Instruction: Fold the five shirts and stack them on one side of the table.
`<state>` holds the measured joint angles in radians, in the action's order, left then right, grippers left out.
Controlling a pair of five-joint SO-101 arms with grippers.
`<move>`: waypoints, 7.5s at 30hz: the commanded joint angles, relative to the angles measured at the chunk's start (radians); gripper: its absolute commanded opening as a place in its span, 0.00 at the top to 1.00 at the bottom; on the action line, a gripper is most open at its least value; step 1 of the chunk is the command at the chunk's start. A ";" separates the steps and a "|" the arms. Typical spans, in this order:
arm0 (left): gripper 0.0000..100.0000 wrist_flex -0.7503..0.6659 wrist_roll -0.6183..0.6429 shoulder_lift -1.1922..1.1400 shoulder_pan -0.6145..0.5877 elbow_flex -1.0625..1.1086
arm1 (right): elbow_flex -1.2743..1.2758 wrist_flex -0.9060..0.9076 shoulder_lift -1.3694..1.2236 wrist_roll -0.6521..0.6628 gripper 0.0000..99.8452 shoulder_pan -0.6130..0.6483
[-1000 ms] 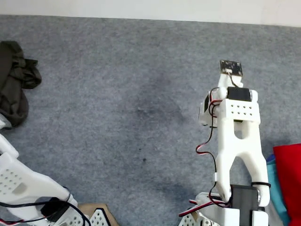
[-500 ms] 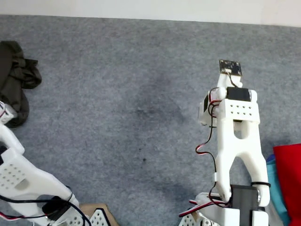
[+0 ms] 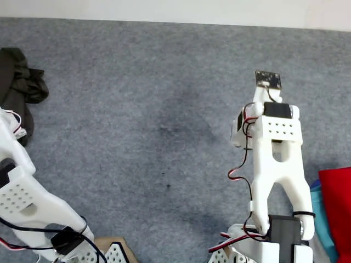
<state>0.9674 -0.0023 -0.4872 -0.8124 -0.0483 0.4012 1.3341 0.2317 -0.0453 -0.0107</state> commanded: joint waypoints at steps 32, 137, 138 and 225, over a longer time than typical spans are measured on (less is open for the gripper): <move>0.99 0.643 -0.169 1.317 -0.156 -0.002 | 0.340 -0.676 0.007 -0.095 0.94 0.361; 0.99 -0.038 -0.084 1.211 -0.375 0.742 | -1.817 -0.722 -1.567 0.066 0.94 1.021; 0.99 -0.037 -0.084 1.211 -0.364 0.745 | -1.811 -0.736 -1.567 0.066 0.90 1.023; 0.99 -0.120 -0.324 1.213 -0.047 0.774 | -2.155 0.369 -1.377 -0.025 0.72 0.978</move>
<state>0.8953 -0.3199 0.7142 -0.8493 0.7035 -1.6425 1.6456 -1.2658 -0.0621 0.9406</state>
